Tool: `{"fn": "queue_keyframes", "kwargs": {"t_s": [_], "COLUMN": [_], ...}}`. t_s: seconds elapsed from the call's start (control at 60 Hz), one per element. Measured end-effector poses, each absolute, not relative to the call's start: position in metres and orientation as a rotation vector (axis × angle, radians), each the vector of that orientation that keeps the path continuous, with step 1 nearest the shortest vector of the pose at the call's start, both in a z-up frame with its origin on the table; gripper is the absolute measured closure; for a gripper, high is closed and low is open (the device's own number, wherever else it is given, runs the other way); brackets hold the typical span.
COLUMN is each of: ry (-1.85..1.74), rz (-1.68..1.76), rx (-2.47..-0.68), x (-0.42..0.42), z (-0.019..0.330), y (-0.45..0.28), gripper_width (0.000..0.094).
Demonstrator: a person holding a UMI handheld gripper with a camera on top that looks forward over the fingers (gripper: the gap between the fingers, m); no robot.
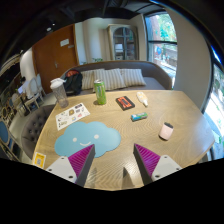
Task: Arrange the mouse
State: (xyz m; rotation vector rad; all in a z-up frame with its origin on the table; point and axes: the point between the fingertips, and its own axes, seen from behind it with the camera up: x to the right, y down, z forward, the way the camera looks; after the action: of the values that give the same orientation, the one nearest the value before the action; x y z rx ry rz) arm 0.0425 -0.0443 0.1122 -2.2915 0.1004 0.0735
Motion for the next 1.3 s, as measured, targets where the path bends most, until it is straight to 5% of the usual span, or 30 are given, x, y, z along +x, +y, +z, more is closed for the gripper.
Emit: {"fn": "queue_keyframes", "kwargs": {"t_s": [0.383, 0.7, 1.0, 1.067, 1.133, 1.3], "ry": [0.024, 0.004, -0.020, -0.017, 0.007, 0.082], "rz": [0.004, 0.044, 0.055, 0.052, 0.032, 0.017], "rx": [-2.289, -2.337, -2.237, -2.217, -2.206, -2.238], "x": [0.179, 0.276, 0.279, 0.279, 0.284, 0.285], "z": [0.069, -0.024, -0.016, -0.015, -0.015, -0.018], "y": [-0.038, 0.020, 0.087, 0.098, 0.103, 0.102], "gripper_width": [0.0141, 0.0147, 0.0154, 0.0209, 0.0388, 0.0436]}}
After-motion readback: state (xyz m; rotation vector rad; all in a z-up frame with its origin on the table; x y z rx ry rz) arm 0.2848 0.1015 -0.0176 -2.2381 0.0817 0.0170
